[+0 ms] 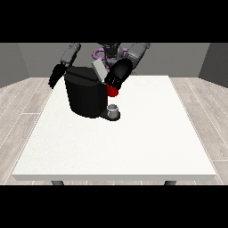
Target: Insert the coffee pod into the coffee machine and close the lid
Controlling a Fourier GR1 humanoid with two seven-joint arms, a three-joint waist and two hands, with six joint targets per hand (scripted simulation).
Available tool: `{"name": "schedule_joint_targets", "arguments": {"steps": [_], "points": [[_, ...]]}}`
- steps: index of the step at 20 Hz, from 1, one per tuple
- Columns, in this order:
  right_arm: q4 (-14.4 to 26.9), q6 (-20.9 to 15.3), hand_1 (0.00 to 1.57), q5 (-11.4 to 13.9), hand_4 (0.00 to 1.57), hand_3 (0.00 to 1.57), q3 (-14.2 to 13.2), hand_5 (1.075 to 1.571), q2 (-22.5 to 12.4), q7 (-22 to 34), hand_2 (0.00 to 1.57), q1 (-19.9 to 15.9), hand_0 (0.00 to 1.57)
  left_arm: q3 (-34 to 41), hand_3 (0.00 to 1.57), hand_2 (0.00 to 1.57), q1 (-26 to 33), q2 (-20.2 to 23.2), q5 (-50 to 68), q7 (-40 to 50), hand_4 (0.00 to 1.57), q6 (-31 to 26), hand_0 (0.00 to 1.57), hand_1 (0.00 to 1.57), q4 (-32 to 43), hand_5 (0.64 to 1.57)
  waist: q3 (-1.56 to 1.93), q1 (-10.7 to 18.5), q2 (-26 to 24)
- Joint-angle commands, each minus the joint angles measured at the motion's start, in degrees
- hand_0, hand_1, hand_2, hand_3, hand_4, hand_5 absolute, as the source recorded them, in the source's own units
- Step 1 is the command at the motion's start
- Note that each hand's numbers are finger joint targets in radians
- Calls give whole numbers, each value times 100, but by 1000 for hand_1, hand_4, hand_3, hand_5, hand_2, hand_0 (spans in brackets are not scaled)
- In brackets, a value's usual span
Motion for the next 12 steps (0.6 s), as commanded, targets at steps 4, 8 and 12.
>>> {"name": "schedule_joint_targets", "arguments": {"steps": [4, 8, 12], "points": [[-84, 52, 0, -5, 0, 0, 29, 1571, -17, -70, 0, 108, 0, 163, 973, 1129, 34, 132, 19, -271, 0, 219, 1110, 1110, 129, 1571, -7, -36, 163], [-245, -61, 0, 34, 0, 0, 31, 1571, 9, 269, 0, -54, 0, 224, 956, 1179, 185, -84, 41, -484, 0, 719, 1206, 1206, 91, 1571, -10, -59, 229], [154, -149, 0, 7, 61, 0, -69, 1571, 85, -254, 0, -11, 0, 231, 970, 1202, -242, -73, 42, -184, 0, 397, 1241, 1241, -11, 1571, -3, -4, 237]]}}
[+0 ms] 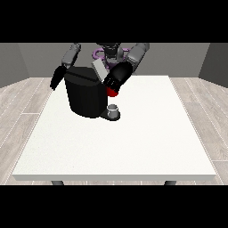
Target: Insert the coffee pod into the coffee machine and close the lid
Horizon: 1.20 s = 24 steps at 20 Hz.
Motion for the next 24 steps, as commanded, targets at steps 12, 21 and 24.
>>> {"name": "schedule_joint_targets", "arguments": {"steps": [12, 21, 24], "points": [[-303, -116, 0, 231, 215, 0, 238, 1571, 84, 195, 0, -12, 0, -72, 662, 912, 2, 385, -408, -559, 0, 680, 815, 815, 65, 1571, 1, -218, 302], [108, -23, 0, 208, 202, 0, -4, 1571, -198, -32, 0, -130, 0, -41, 458, 555, -341, 668, -475, -536, 0, 320, 0, 0, -3, 1571, 4, -32, 291], [125, 40, 0, 23, 152, 0, -274, 1571, -368, 37, 0, -361, 0, -80, 381, 481, -96, 510, -496, -670, 0, 497, 0, 0, -8, 1571, 4, 102, 333]]}}
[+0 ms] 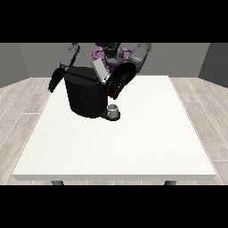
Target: Insert the coffee pod into the coffee machine and close the lid
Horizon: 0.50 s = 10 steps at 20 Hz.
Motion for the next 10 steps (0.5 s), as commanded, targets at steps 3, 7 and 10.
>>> {"name": "schedule_joint_targets", "arguments": {"steps": [3, 7, 10], "points": [[240, -45, 0, -100, 83, 0, -170, 1571, 9, -43, 0, 342, 0, -86, 226, 332, 400, -255, -50, 116, 0, -71, 0, 0, 54, 1571, -11, 292, -565], [683, -59, 0, -245, 133, 0, -408, 1571, -24, -154, 0, 458, 0, -106, 60, 0, 649, -706, 24, 371, 0, -2, 0, 0, -133, 1571, -11, 714, -916], [969, 31, 0, -345, 0, 0, -552, 1571, -101, -497, 0, 1003, 0, -109, 0, 0, 1106, -909, 198, 279, 0, -290, 0, 0, -193, 1571, -11, 1015, -1376]]}}
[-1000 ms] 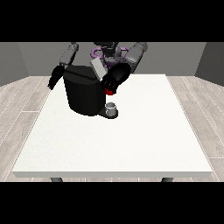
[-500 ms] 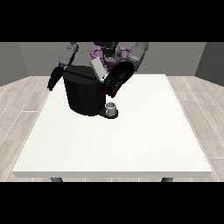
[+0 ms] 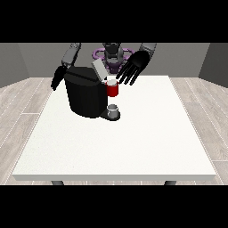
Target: Insert the coffee pod into the coffee machine and close the lid
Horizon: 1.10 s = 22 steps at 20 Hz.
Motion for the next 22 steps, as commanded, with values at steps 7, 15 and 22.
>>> {"name": "schedule_joint_targets", "arguments": {"steps": [7, 15, 22], "points": [[507, 154, 0, -238, 0, 0, -354, 1571, -185, -88, 0, 864, 0, 1034, 0, 0, 1270, -1396, 1589, -281, 198, -10, 0, 0, -259, 1571, -18, 974, -1370], [512, 64, 0, -133, 0, 0, -305, 1571, -111, -209, 0, 1835, 0, 1824, 0, 0, 3041, -2472, 2806, -488, 394, -204, 0, 0, -26, 1571, -10, 1579, -2596], [-212, 586, 0, -444, 0, 0, -37, 1571, 32, -66, 0, 1553, 0, 1679, 0, 0, 3843, -2475, 2829, -267, 389, -323, 0, 0, -180, 1571, -6, 1679, -3215]]}}
